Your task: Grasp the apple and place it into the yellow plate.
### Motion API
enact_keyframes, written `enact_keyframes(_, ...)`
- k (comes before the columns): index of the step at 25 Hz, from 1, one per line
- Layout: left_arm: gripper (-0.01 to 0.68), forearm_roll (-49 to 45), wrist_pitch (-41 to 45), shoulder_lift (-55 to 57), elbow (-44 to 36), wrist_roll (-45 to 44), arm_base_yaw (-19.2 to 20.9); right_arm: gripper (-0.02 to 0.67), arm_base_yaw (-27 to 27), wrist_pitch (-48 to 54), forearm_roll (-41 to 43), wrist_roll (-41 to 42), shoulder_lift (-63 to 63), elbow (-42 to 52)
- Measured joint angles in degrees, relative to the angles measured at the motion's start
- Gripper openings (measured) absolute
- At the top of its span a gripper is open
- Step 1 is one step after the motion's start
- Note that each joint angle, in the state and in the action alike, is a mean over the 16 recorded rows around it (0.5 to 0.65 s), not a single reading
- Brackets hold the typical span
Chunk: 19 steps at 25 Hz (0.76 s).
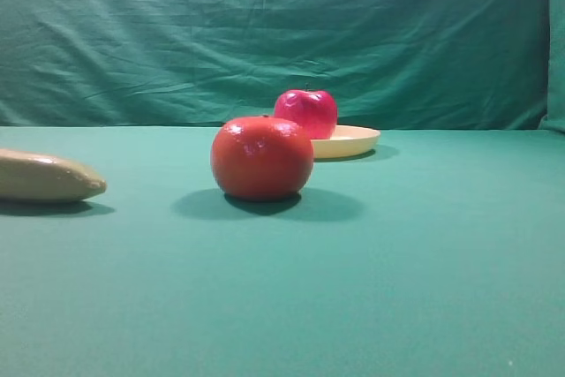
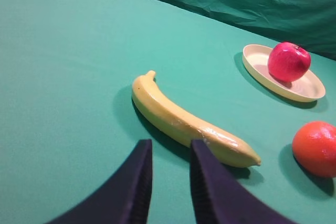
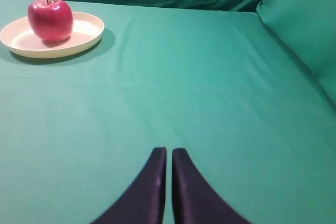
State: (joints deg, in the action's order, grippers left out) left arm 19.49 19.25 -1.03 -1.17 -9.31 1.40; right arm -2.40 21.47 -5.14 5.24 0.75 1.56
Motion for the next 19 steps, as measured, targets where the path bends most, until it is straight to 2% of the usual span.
enact_keyframes(19,0.157,0.0,0.0,0.0,0.0,0.0,0.0,0.000,0.0,0.1,0.0,0.1,0.0,0.0)
